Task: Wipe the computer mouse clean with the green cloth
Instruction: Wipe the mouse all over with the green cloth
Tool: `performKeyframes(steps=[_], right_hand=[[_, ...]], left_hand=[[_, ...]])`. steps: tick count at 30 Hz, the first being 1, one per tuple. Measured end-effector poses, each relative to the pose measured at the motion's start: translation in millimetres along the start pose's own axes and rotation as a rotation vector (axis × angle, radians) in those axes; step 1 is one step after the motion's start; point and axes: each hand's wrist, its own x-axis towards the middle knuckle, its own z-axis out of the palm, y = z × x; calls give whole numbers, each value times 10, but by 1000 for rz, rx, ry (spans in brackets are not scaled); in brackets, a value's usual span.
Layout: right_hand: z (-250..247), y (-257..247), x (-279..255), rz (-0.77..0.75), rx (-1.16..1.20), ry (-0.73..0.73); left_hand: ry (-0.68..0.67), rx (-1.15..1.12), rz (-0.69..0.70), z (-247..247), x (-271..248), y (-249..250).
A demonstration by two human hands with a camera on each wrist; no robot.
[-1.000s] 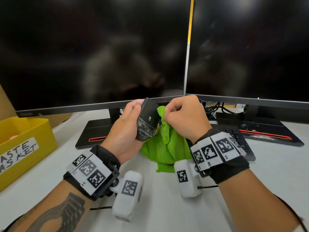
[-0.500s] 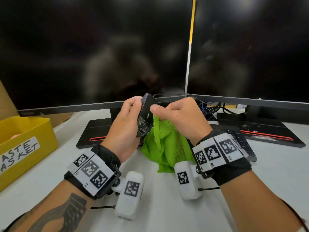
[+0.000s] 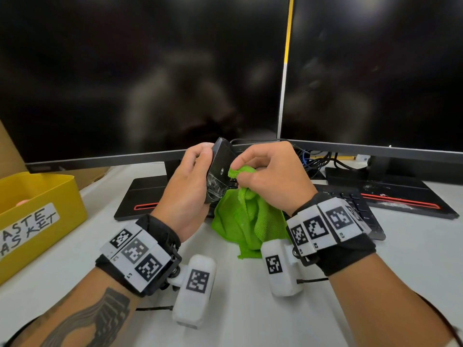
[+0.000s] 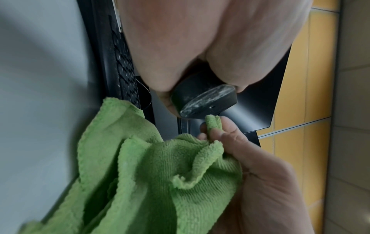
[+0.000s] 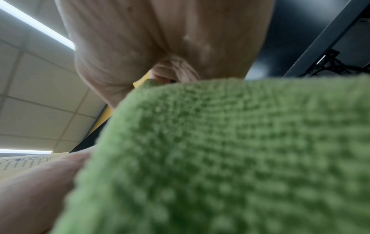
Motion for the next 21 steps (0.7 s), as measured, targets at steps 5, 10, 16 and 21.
performKeyframes(steps=[5,10,16,21], right_hand=[[22,-22,-11,-33,10,37],[45,-38,-14,-61,47,97],[58,-5,9,-24,88,105],[62,8,8,-46,77,92]], left_hand=[[5,20,4,-3,-2,-6],[-30,-17,-14,24,-20,-8],[-33,-36,-17,61,-49,-3],[-27,-31,-2,71,-58,-11]])
